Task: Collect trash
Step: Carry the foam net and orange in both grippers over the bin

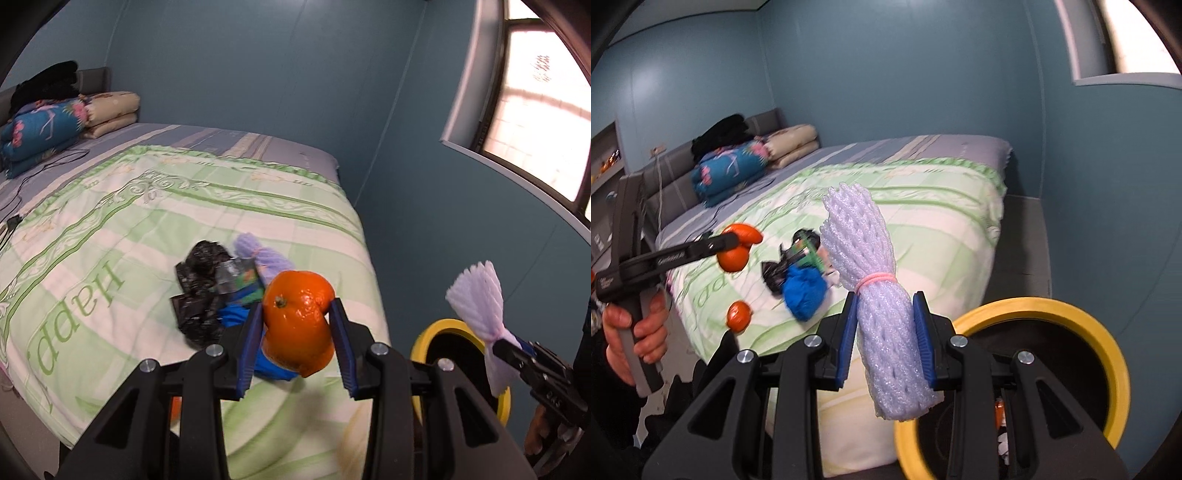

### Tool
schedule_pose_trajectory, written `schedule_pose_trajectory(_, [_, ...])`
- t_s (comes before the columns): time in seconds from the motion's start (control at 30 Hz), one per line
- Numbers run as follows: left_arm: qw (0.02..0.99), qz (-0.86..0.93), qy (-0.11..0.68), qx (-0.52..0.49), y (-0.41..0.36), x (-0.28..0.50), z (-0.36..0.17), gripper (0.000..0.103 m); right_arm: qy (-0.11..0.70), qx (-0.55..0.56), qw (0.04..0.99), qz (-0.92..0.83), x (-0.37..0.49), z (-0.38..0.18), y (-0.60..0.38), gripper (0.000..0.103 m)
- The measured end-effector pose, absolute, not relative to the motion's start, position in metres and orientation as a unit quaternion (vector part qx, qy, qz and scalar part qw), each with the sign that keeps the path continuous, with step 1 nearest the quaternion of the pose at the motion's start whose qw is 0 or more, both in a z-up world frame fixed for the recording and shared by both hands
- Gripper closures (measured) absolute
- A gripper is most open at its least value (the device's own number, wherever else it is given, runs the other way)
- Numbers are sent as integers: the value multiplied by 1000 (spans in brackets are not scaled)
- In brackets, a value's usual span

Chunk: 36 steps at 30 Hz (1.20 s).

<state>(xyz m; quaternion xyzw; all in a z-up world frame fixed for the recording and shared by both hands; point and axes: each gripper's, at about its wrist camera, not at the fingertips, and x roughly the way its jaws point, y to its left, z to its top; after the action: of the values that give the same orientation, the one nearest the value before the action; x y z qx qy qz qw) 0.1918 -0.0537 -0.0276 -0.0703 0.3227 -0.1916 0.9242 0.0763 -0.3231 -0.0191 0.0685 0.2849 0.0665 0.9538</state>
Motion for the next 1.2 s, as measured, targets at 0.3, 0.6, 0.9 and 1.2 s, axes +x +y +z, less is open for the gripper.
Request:
schedule_pose_trajectory(0.3, [917,-244,312,-39,-109,177,-11,68,261,68,963,12,59,-15,-354,75])
schedule_pose_trajectory(0.6, [906,-297,302,-6,-169,161,-1,68,254,84,963,-31,47,-16,-389,74])
schedule_pose_trajectory(0.9, [891,-334,309,8,-214,153,-4,68,254,103,960,-62,39,-21,-415,74])
schedule_pose_trajectory(1.2, [878,-353,321,33,-243,148,-20,68,268,111,953,-85,38,-31,-427,74])
